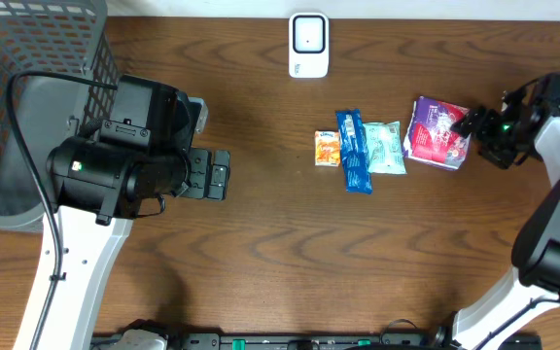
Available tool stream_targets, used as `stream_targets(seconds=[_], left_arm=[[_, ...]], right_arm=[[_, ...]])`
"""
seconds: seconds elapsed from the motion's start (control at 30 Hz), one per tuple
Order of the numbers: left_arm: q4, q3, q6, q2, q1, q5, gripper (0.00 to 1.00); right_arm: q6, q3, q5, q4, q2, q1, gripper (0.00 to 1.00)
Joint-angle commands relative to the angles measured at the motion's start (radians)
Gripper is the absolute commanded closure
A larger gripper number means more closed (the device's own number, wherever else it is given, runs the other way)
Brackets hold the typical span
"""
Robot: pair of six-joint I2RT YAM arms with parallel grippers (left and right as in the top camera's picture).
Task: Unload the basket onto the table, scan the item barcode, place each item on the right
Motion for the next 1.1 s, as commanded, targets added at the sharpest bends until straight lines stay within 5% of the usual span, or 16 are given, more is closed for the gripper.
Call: stream_targets(seconds=[0.0,0.17,0.27,0.5,0.87,1.07], left_arm=[[-0.003,0.009,-0.001,0.003,0.005,-0.013,0.02],[-0.003,0.009,-0.001,0.003,0.005,-0.013,0.02],[-0.003,0.009,-0.001,0.003,0.005,-0.013,0.02],[-0.003,0.009,-0.001,0.003,0.005,-0.013,0.03],[-0.003,0.009,-0.001,0.003,0.005,-0.013,0.02],[-0.003,0.009,-0.001,0.003,0.005,-0.013,0.02]], right_arm=[[-0.008,-0.005,-0.038,0.011,0.054,-0.002,0.25],[-0.053,-0.005,-0.109,0.035,0.108,-0.001,0.61],[-0.063,-0.005,-0.167,0.031,0.109,-0.001,0.99],[-0.018,0.014,-0.456,0.048,0.083,0.008,0.99],[0.215,0.149,-0.311,0.138,-0.018,0.169,0.99],[0.403,0.219,-0.174,0.359,-0.022,0.318,0.99]])
